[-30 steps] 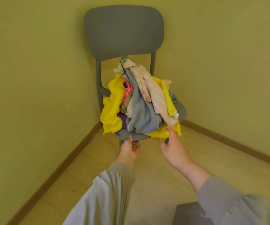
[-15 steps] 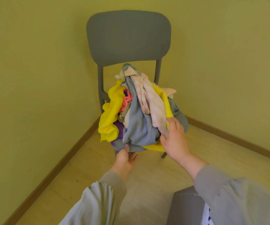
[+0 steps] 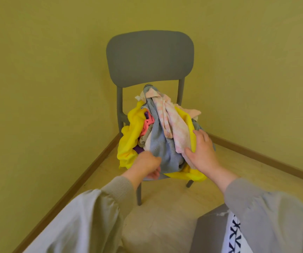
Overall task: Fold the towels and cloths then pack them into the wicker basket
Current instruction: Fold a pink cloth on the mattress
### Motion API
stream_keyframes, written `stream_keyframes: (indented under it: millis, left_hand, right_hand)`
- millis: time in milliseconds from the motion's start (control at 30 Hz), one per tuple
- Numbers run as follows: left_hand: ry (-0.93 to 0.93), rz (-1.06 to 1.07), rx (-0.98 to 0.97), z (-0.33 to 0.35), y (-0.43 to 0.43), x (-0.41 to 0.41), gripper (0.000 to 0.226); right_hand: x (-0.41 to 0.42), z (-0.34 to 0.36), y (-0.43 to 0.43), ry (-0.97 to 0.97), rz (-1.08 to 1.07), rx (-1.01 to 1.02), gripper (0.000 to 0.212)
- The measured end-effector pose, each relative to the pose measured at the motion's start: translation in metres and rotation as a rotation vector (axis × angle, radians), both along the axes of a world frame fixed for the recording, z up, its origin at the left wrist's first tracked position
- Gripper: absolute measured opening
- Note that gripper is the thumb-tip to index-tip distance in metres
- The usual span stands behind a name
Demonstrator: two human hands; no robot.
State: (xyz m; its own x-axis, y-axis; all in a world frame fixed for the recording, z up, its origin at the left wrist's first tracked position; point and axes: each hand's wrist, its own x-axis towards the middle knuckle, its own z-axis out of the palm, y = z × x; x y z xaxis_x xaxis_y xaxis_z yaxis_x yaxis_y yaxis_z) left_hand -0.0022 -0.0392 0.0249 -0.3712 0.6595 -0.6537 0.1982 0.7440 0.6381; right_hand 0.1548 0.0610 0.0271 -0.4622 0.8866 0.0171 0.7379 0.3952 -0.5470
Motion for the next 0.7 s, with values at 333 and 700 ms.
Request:
stream_keyframes:
  millis: [333,700]
  left_hand:
    - [0.501,0.152,0.439,0.02,0.063,-0.005,0.028]
    - [0.632,0.119,0.73,0.036,0.082,0.0,0.02]
  right_hand:
    - [-0.012,-0.003,0.03,0.094,-0.072,-0.188,0.084]
    - [-0.022,0.001,0.039,0.113,-0.032,-0.415,0.083]
